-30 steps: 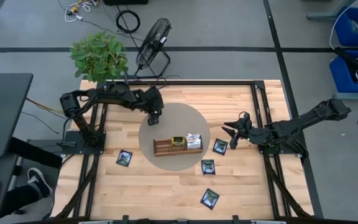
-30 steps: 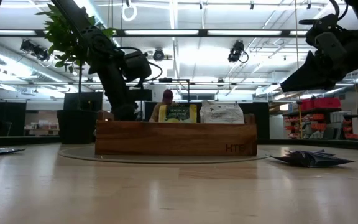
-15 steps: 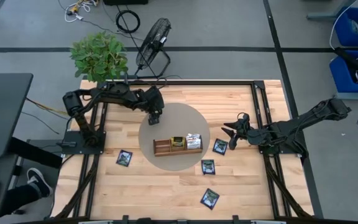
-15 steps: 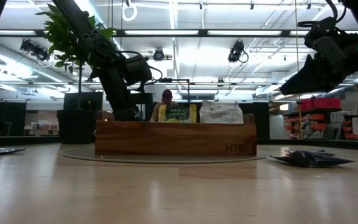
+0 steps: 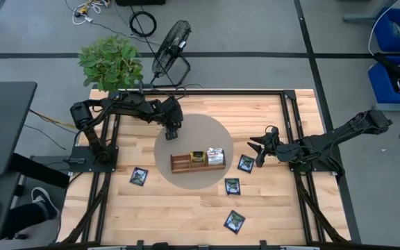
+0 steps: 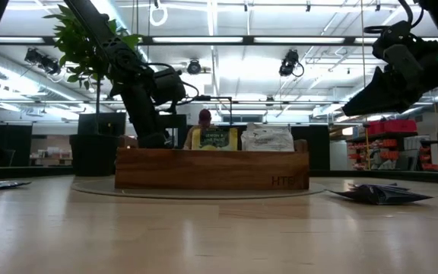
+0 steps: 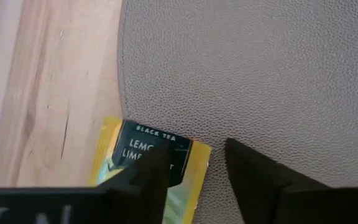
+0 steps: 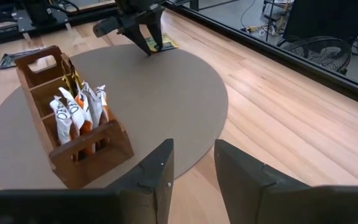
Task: Pick & Place Tea
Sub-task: Put the yellow tea bag into the middle section of the wooden organizer
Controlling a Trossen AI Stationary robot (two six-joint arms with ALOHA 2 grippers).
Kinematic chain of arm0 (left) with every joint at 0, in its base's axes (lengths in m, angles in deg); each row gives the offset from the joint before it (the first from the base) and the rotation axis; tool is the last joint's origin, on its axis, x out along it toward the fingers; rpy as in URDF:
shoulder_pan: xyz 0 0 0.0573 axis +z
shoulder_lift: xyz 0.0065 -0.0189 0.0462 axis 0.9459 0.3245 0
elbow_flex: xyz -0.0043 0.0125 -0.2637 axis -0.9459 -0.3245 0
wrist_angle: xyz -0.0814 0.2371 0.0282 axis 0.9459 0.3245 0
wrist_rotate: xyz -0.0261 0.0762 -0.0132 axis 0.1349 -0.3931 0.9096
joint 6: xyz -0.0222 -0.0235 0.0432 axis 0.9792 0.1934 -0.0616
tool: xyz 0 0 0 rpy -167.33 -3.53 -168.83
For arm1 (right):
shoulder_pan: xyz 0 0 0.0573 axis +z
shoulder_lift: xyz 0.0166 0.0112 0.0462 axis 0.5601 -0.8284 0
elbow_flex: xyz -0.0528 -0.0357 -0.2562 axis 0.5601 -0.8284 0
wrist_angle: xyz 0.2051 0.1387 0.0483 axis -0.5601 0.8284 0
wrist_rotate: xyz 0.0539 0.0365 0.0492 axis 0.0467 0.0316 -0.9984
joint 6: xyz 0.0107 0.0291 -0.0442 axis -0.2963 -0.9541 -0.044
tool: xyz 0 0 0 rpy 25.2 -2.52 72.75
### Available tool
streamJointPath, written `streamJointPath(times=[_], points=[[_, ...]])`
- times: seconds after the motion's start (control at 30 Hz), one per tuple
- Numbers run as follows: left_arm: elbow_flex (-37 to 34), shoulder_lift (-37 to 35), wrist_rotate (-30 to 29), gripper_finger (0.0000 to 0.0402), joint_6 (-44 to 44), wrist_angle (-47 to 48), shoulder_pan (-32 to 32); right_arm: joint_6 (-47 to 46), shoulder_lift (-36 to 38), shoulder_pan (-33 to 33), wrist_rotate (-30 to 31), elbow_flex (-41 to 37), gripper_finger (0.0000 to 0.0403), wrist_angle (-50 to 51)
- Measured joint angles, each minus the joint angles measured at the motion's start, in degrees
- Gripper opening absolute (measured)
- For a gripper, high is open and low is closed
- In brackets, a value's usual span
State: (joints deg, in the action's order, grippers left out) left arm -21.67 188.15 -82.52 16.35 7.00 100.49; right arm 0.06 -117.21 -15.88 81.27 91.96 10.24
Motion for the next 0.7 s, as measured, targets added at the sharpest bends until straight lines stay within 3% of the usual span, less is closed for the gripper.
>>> streamJointPath(times=[0.5,0.7], points=[[0.00,0.00,-0.22,0.0010,0.49,1.47,-0.12,0.00,0.00,0.01,0.00,0.00,0.0126,0.01],[0.69,-0.02,-0.45,0.0003,0.23,3.03,-0.65,0.01,0.00,0.00,0.00,0.00,0.0126,0.02]])
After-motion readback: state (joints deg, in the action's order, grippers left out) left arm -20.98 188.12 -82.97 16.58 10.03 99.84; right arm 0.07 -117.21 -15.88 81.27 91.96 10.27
